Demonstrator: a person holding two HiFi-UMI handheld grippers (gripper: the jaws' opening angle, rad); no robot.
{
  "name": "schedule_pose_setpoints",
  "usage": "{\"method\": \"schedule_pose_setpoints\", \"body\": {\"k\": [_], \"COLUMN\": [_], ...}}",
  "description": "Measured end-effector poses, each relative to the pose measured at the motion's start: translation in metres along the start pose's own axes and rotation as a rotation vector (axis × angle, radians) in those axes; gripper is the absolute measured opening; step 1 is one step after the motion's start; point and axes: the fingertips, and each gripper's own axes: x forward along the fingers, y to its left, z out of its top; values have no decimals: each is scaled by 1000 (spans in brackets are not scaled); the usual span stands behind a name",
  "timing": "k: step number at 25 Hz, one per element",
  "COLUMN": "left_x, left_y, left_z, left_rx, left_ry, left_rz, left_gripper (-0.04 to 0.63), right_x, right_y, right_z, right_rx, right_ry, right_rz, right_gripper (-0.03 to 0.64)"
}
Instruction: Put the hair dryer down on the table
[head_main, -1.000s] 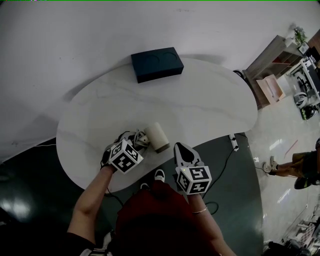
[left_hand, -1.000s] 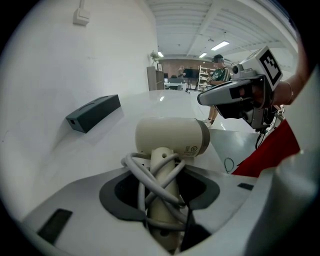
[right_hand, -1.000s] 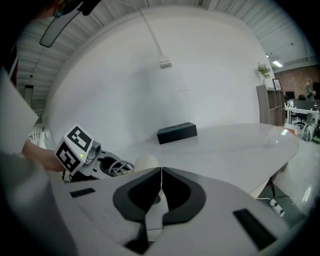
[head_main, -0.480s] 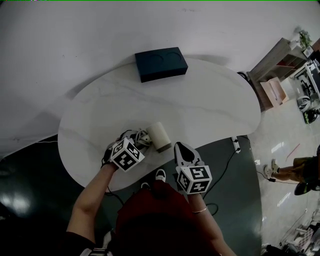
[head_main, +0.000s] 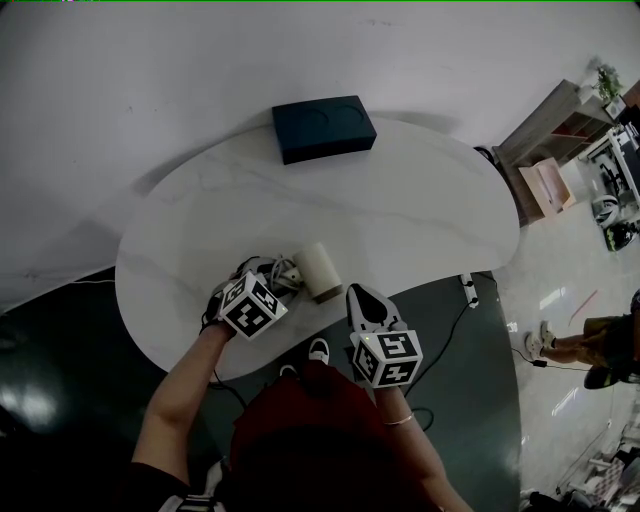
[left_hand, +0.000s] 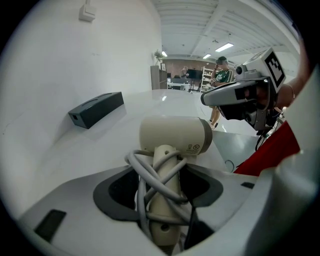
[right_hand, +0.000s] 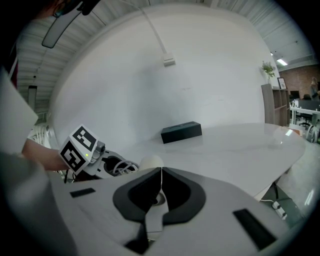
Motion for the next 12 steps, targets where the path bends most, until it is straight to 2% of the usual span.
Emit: {"method": "schedule_pose_setpoints", "body": {"k": [6, 12], "left_x": [-9, -29], "left_y": [-2, -8], "left_z": [-1, 0], "left_rx": [19, 12], "left_ry": [-8, -54], "left_rz": [10, 20], "left_gripper": [267, 275], "right_x": [0, -1], "right_y": [5, 19], "right_z": [1, 3], "right_rx": [-8, -26], "right_ry": [-5, -12], "right_rz": [8, 33], "right_gripper": [15, 15]}}
